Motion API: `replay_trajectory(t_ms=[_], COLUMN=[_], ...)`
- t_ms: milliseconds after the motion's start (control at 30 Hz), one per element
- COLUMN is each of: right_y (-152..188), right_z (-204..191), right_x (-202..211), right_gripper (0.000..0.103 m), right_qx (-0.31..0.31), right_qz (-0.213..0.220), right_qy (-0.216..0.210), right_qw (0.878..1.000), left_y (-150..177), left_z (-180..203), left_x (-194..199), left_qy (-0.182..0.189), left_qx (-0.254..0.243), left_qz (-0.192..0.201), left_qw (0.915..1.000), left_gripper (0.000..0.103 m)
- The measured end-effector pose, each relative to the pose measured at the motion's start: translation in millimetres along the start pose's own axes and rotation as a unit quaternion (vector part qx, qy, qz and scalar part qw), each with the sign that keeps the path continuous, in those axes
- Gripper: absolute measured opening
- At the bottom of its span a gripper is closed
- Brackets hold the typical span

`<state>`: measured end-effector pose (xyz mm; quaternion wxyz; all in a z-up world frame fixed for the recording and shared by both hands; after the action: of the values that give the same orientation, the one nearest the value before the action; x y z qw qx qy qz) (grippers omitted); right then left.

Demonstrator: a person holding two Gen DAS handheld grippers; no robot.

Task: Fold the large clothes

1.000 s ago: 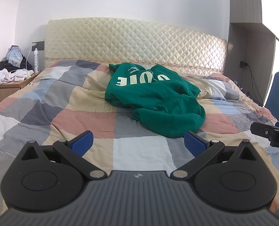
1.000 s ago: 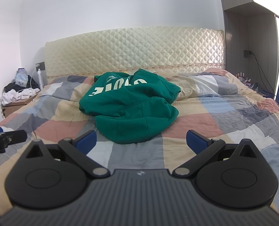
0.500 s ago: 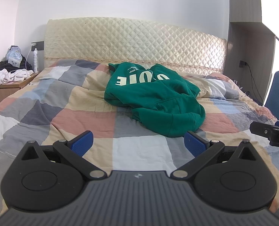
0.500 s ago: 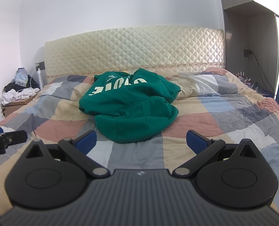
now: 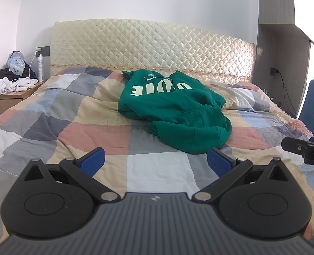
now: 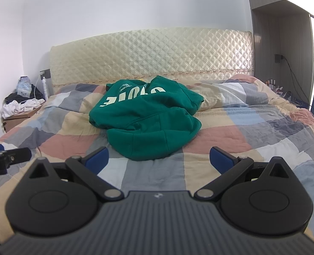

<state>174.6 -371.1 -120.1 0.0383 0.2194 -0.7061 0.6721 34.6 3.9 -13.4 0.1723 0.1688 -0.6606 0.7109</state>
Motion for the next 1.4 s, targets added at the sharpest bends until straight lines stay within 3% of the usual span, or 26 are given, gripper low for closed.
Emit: replay_trajectory(t_ms=[333, 533, 733, 967, 1100, 1233, 1400], right_y=[7, -20, -44, -36, -16, 3, 17], right_z=[9, 25, 45, 53, 55, 61, 64], right_x=[-7, -26, -94, -184, -228, -269, -300], right_gripper=[0.103, 0.103, 0.103, 0.103, 0.103, 0.103, 0.103], right_qx=[-0.045, -0.1, -0.159, -0.206, -0.216, -0.232, -0.262], right_qz=[0.006, 0.012, -0.055, -0.12, -0.137, -0.148, -0.136], right_qy=[-0.014, -0.035, -0.034, -0.034, -0.066, -0.097, -0.137], right_qw=[0.999, 0.994, 0.985, 0.971, 0.964, 0.956, 0.946], left_y=[-6, -35, -71, -69, -49, -38, -22], left_z=[-3, -4, -4, 1, -1, -5, 1], left_x=[-23, -62, -131, -236, -285, -332, -371], left_qy=[0.007, 0.028, 0.051, 0.092, 0.111, 0.144, 0.201], left_qx=[0.017, 0.04, 0.089, 0.133, 0.142, 0.175, 0.209], left_qz=[-0.017, -0.031, -0.048, -0.081, -0.094, -0.098, -0.123], left_qw=[0.9997, 0.9983, 0.9935, 0.9836, 0.979, 0.969, 0.949], left_gripper=[0.103, 0.103, 0.103, 0.102, 0.102, 0.102, 0.097])
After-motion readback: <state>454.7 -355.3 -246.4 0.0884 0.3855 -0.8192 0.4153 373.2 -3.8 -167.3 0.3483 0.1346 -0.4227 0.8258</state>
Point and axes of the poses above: each gripper's, at about its wrist camera, not at the fingertips, and x roughly against the way its jaws point, z to its right, y to its underside, the point moved 4 cm from there along -x, roughly the way its jaws point, and after that the axes turned 6 degrees about -z, right-handed, at the moved point
